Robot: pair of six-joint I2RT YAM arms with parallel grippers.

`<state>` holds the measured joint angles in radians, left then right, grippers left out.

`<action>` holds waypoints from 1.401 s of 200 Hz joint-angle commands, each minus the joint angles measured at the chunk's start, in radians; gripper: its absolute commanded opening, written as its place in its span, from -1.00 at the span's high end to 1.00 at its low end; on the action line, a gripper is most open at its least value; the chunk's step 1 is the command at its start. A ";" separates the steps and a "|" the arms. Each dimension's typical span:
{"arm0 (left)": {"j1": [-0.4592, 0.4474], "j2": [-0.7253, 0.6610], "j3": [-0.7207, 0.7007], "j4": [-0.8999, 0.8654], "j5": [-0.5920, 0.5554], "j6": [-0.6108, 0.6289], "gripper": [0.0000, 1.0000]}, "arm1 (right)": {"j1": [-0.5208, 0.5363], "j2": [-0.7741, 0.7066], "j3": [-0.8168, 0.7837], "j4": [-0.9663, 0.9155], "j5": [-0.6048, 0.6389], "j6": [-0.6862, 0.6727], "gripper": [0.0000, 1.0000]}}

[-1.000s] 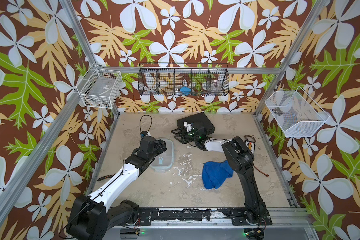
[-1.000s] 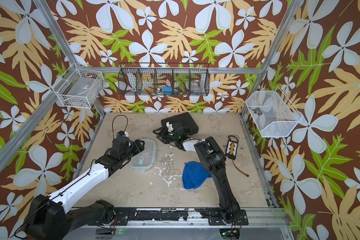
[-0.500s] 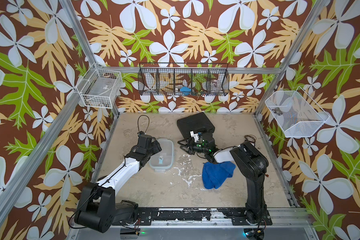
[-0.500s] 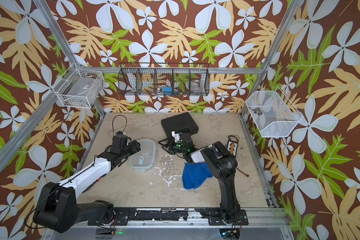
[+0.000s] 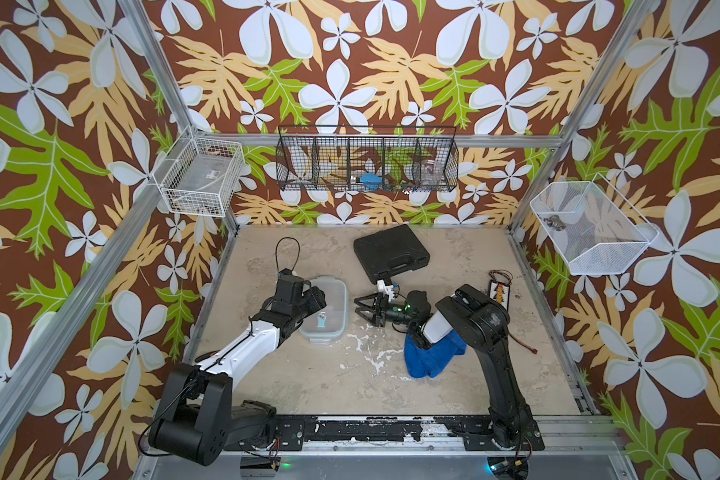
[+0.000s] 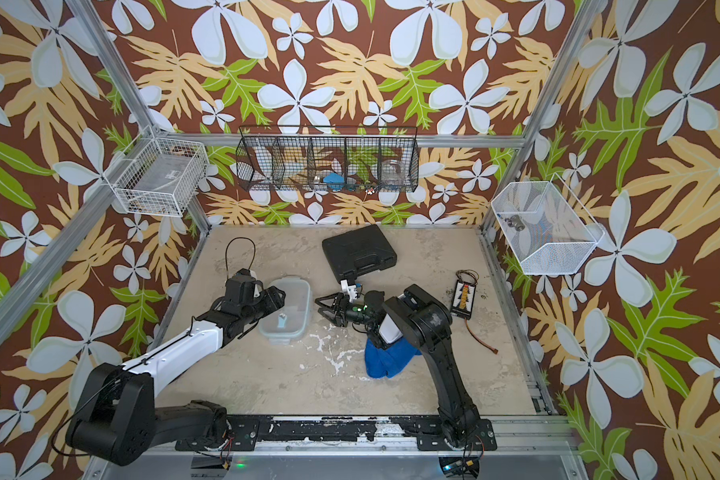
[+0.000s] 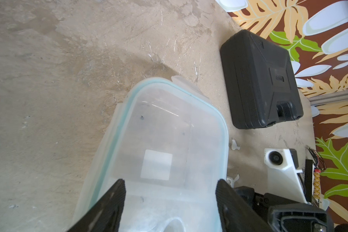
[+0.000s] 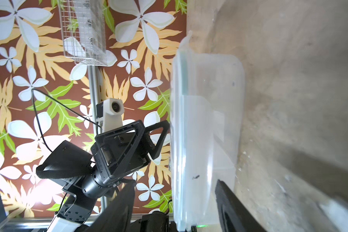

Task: Wipe the insides of the lunch boxes
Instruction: Open the lid of the lunch box.

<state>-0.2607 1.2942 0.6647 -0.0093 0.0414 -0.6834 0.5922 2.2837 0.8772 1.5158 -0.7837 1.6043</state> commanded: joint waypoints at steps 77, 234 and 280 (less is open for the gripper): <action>-0.030 0.004 0.035 -0.026 -0.040 0.010 -0.46 | 0.011 -0.061 -0.026 -0.217 0.006 -0.158 -0.27; -0.073 0.034 0.026 0.000 -0.032 -0.021 -0.45 | 0.044 0.026 0.096 -0.152 0.006 -0.074 -0.27; -0.081 0.040 0.004 0.014 -0.028 -0.027 -0.43 | 0.043 0.042 0.081 -0.021 0.010 0.002 -0.07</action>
<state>-0.3378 1.3312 0.6796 0.0223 0.0071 -0.7021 0.6323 2.3295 0.9680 1.3872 -0.7765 1.5703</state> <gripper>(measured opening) 0.717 0.549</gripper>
